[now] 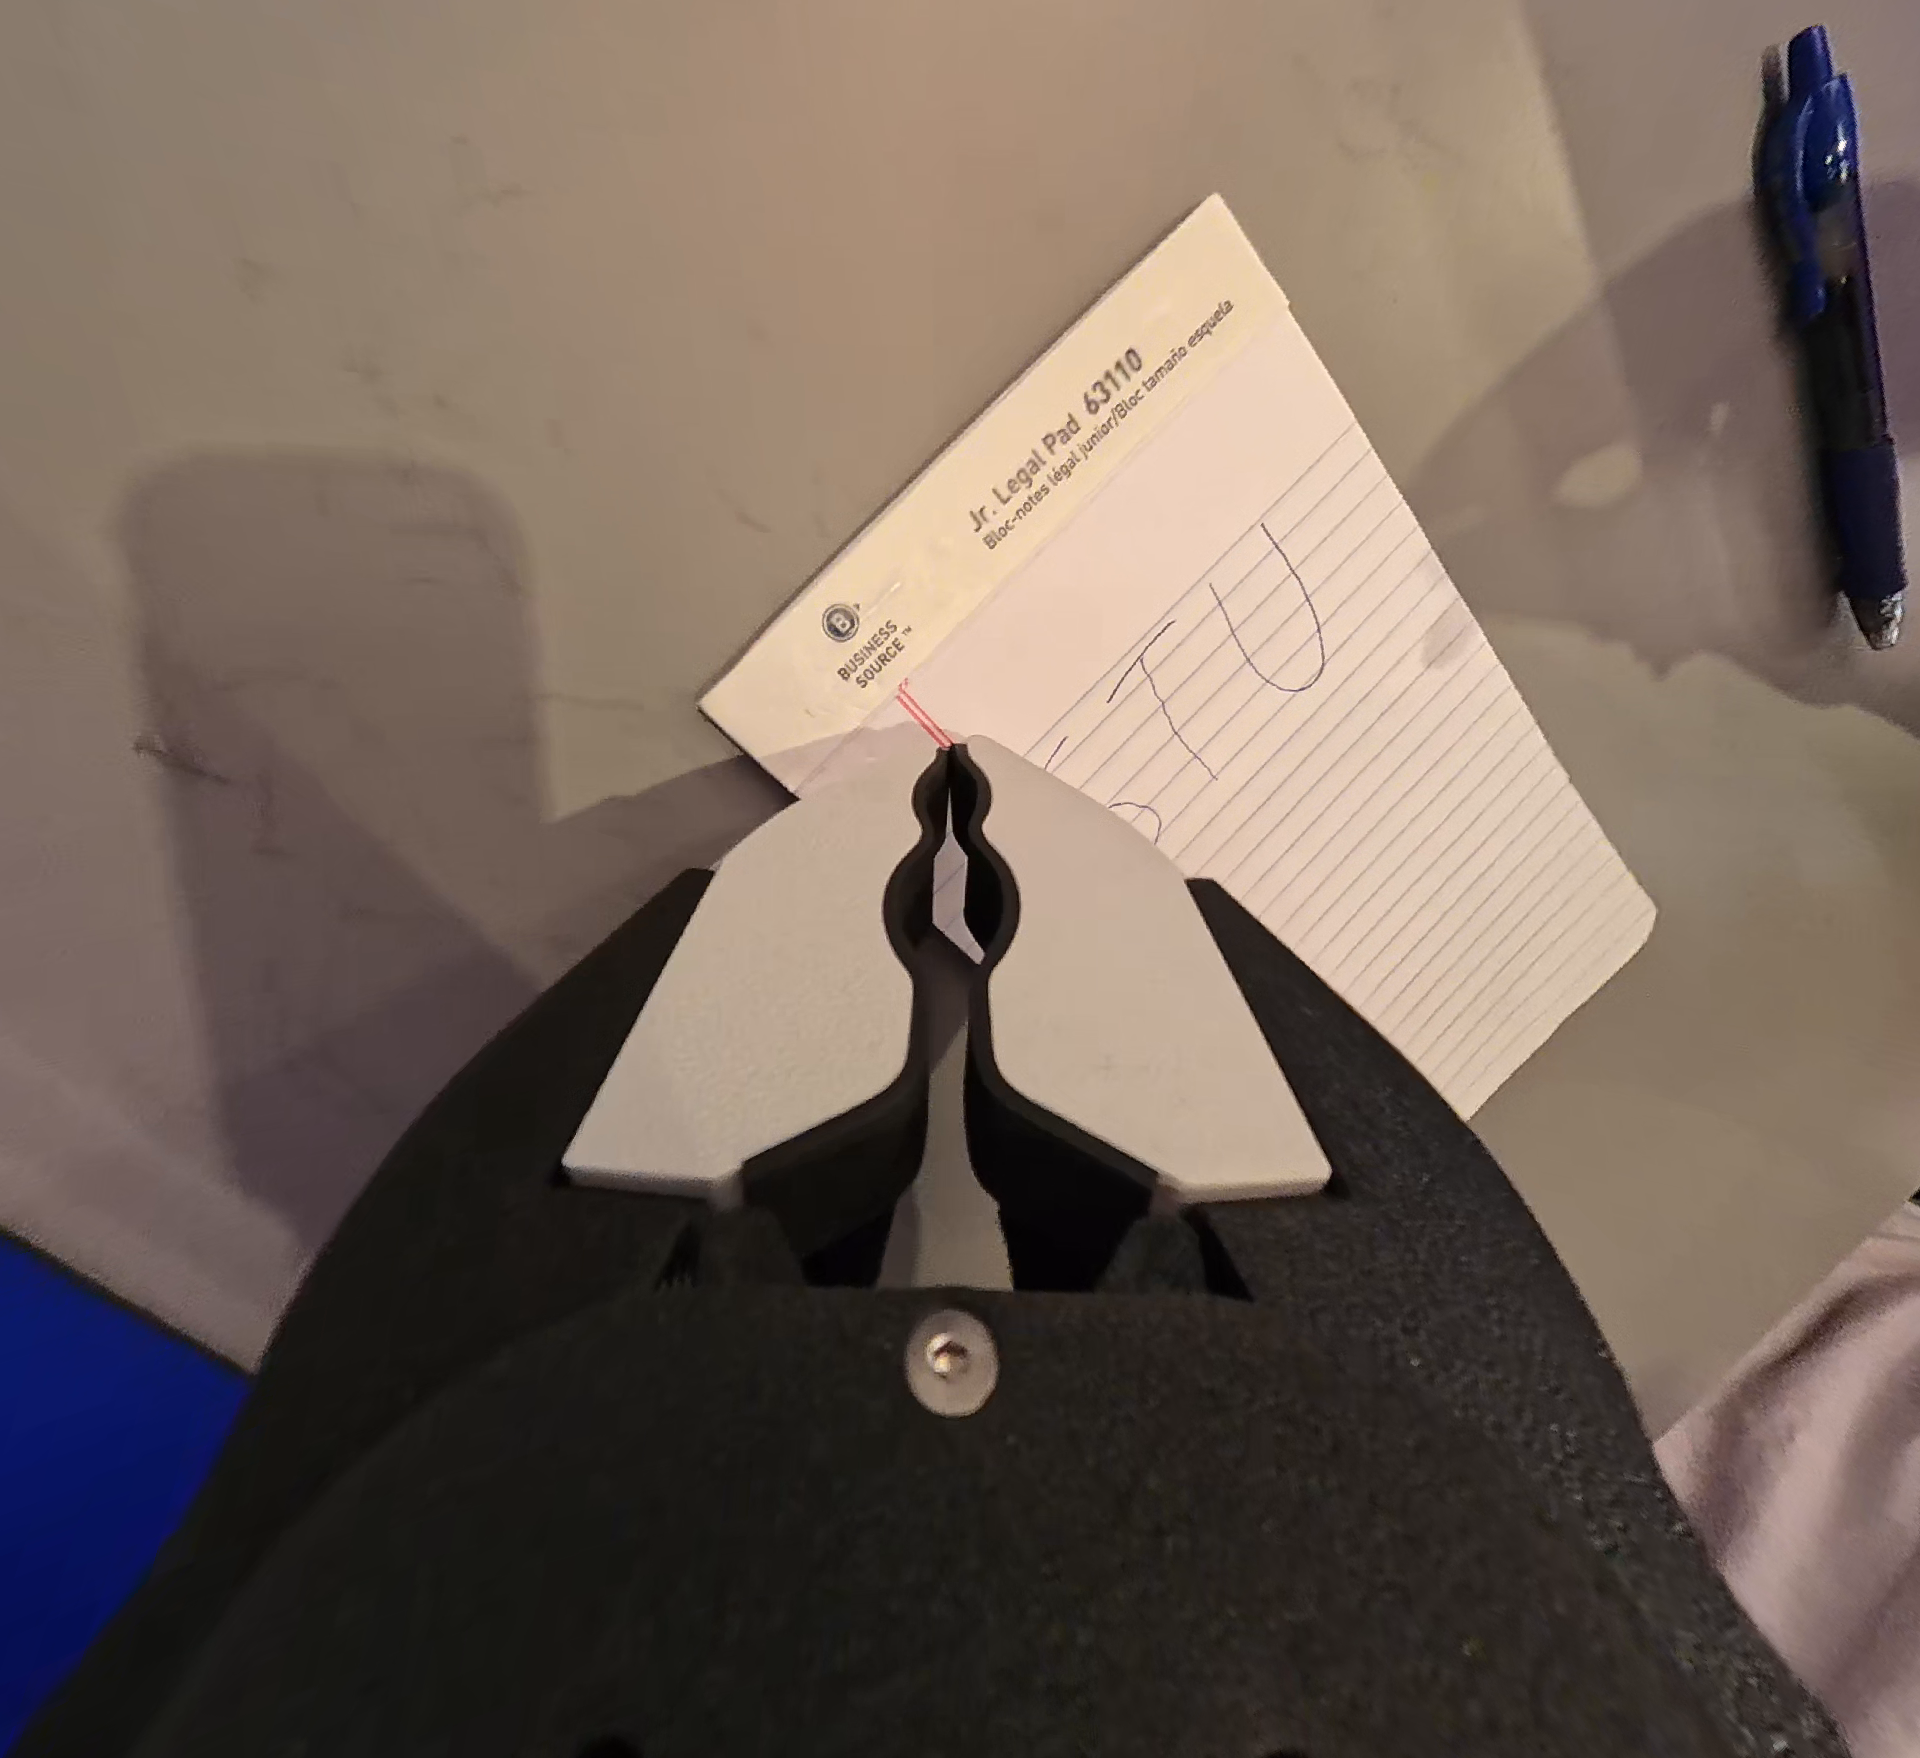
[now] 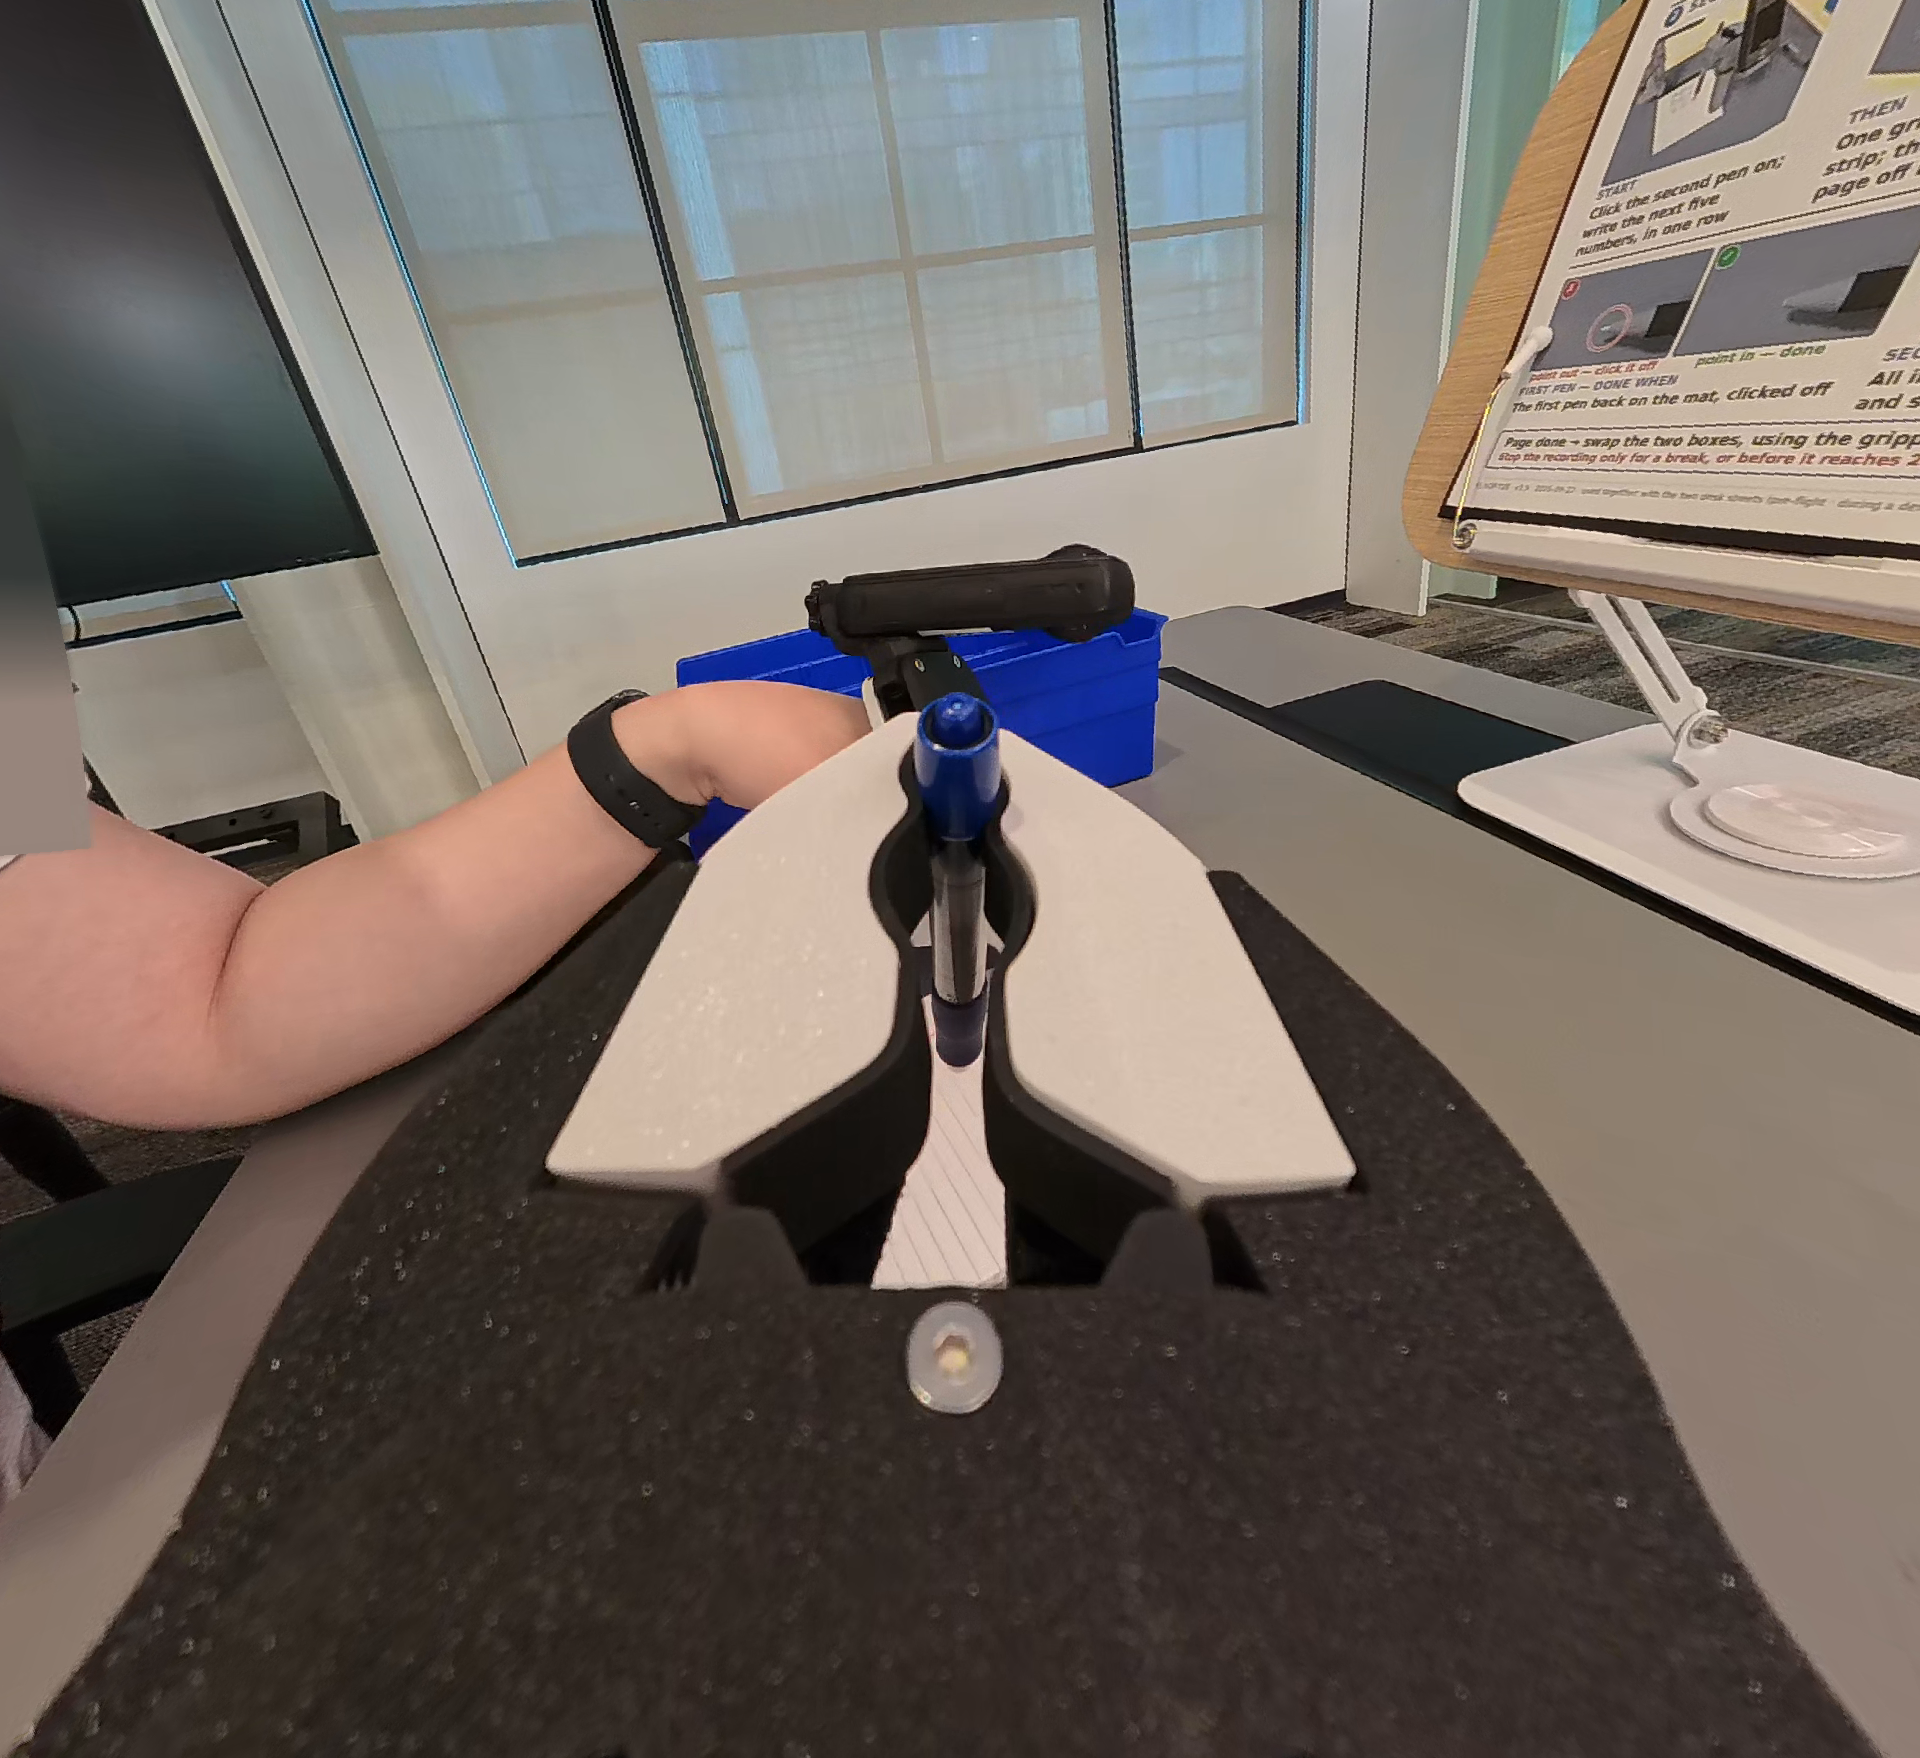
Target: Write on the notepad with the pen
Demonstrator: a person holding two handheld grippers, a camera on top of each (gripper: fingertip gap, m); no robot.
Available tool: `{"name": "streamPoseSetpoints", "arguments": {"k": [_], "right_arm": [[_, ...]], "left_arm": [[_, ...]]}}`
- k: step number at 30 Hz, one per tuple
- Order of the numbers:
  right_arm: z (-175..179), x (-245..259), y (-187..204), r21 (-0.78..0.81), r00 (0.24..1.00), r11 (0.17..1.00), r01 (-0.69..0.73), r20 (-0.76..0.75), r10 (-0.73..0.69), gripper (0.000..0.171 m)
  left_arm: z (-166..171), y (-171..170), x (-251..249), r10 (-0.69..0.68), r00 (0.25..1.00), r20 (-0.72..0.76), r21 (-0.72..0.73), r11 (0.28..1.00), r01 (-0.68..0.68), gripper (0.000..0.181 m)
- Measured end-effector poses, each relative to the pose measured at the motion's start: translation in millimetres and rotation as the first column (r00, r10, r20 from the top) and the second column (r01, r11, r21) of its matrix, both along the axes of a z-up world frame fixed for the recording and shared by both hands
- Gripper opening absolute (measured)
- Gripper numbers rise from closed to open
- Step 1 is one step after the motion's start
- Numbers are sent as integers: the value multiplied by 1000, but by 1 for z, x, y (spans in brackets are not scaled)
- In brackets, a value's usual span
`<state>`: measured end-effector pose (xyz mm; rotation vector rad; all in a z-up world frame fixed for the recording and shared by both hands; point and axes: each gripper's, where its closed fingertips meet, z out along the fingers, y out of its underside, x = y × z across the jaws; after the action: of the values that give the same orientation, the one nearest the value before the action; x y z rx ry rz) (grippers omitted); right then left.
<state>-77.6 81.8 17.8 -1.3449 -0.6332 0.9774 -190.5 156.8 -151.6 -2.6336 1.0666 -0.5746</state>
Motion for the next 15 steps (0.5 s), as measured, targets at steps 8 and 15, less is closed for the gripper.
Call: {"name": "streamPoseSetpoints", "arguments": {"k": [8, 15], "right_arm": [[0, 0, -1, 2, 1000, 1000, -4, 0, 4, 4], [1, 0, -1, 3, 1000, 1000, -8, -1, 8, 4]], "left_arm": [[10, 3, -1, -41, 999, -3, 54, 998, 41, 0], [10, -8, 2, -141, 990, -8, 39, 989, 141, 0]]}}
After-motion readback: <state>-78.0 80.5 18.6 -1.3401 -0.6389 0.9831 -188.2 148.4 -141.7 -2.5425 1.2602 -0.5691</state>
